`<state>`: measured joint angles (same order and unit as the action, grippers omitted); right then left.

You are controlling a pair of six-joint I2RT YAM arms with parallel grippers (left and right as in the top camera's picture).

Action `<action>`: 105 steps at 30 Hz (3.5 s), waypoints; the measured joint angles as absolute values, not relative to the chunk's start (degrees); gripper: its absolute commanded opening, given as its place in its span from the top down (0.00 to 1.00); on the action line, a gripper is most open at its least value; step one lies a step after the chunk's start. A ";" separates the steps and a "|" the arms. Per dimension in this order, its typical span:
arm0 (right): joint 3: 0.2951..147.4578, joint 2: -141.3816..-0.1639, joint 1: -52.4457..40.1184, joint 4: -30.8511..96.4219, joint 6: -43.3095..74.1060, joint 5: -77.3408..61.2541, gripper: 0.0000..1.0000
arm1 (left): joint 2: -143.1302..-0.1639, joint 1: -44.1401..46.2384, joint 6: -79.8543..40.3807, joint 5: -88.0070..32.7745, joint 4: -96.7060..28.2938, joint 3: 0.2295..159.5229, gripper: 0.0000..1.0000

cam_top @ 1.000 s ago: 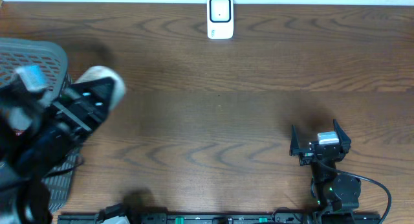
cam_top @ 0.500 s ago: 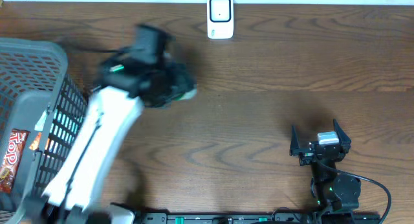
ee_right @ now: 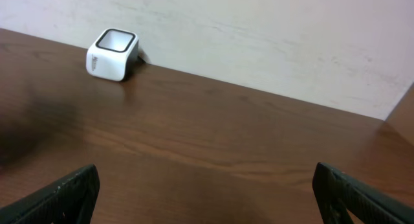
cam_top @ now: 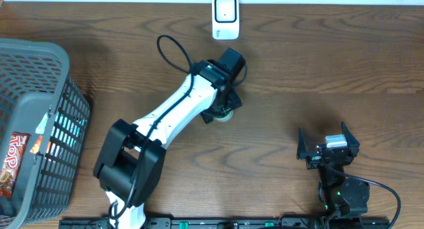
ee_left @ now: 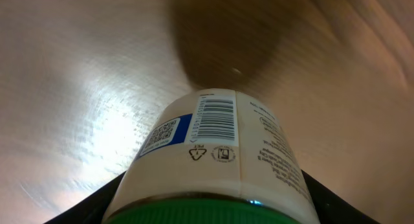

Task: Scan the item barcode
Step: 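Carry the jar toward the scanner and set it on the table, then reach the left gripper into the basket and grasp the orange tissue pack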

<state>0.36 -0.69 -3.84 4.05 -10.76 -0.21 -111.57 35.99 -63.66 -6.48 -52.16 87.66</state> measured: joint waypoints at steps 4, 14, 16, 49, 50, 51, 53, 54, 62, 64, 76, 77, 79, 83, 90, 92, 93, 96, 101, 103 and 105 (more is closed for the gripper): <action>0.36 -0.69 -3.84 4.05 -10.76 -0.21 0.01 | -111.66 37.63 -78.98 -3.20 -52.45 87.66 0.32; 0.36 -0.69 -3.84 4.05 -10.76 -0.21 0.01 | -117.47 43.03 -108.38 -1.32 -51.99 87.66 0.28; 0.36 -0.69 -3.84 4.05 -10.76 -0.21 0.01 | -119.20 43.46 -112.16 -1.37 -51.13 87.64 0.28; 0.36 -0.69 -3.84 4.05 -10.76 -0.21 0.01 | -95.48 42.81 -82.50 -0.84 -37.78 90.50 0.04; 0.36 -0.69 -3.84 4.03 -10.76 -0.21 0.01 | -92.88 42.48 -78.37 -0.78 -39.00 90.67 0.04; 0.36 -0.69 -3.84 4.05 -10.76 -0.21 0.01 | -90.80 42.00 -75.13 -0.64 -40.18 90.70 0.04; 0.36 -0.69 -3.84 4.05 -10.76 -0.21 0.01 | -85.97 39.40 -67.99 0.05 -44.03 90.78 0.04; 0.36 -0.69 -3.84 4.03 -10.76 -0.21 0.01 | -83.99 37.58 -65.41 0.67 -46.13 90.78 0.04; 0.36 -0.69 -3.84 4.05 -10.76 -0.21 0.01 | -67.99 3.64 -47.97 3.95 -59.31 94.35 0.04; 0.36 -0.69 -3.84 4.05 -10.76 -0.21 0.01 | -65.41 -5.10 -45.36 4.89 -61.10 95.66 0.04; 0.36 -0.69 -3.84 4.05 -10.76 -0.21 0.01 | -77.58 -42.19 -38.00 3.25 -71.77 97.14 0.04; 0.36 -0.69 -3.84 4.05 -10.76 -0.21 0.01 | -79.68 -42.85 -37.30 3.14 -71.81 97.08 0.06; 0.36 -0.69 -3.84 4.08 -10.76 -0.21 0.01 | -83.83 -43.66 -35.59 2.96 -71.92 96.99 0.10; 0.36 -0.69 -3.84 4.05 -10.76 -0.21 0.01 | -90.17 -43.99 -31.90 3.11 -71.50 95.18 0.11; 0.36 -0.69 -3.84 4.05 -10.76 -0.21 0.01 | -99.46 -44.03 -29.45 7.68 -65.67 85.03 0.11; 0.36 -0.69 -3.84 4.03 -10.76 -0.21 0.01 | -101.62 -44.03 -29.17 8.01 -63.90 82.08 0.11; 0.36 -0.69 -3.84 4.05 -10.76 -0.21 0.01 | -102.54 -44.03 -28.91 8.12 -62.98 80.79 0.11; 0.36 -0.69 -3.84 4.05 -10.76 -0.21 0.01 | -104.38 -44.03 -28.05 8.10 -59.13 76.69 0.11; 0.36 -0.69 -3.84 4.05 -10.76 -0.21 0.01 | -104.51 -44.03 -27.49 8.03 -54.72 73.19 0.10; 0.36 -0.69 -3.84 4.05 -10.76 -0.21 0.01 | -104.47 -44.03 -27.14 7.97 -53.41 72.49 0.10; 0.36 -0.69 -3.84 4.05 -10.76 -0.21 0.01 | -104.42 -44.03 -27.09 7.84 -52.05 71.92 0.07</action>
<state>0.36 -0.69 -3.84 4.05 -10.76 -0.21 -104.42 -44.03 -27.09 7.84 -52.05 71.92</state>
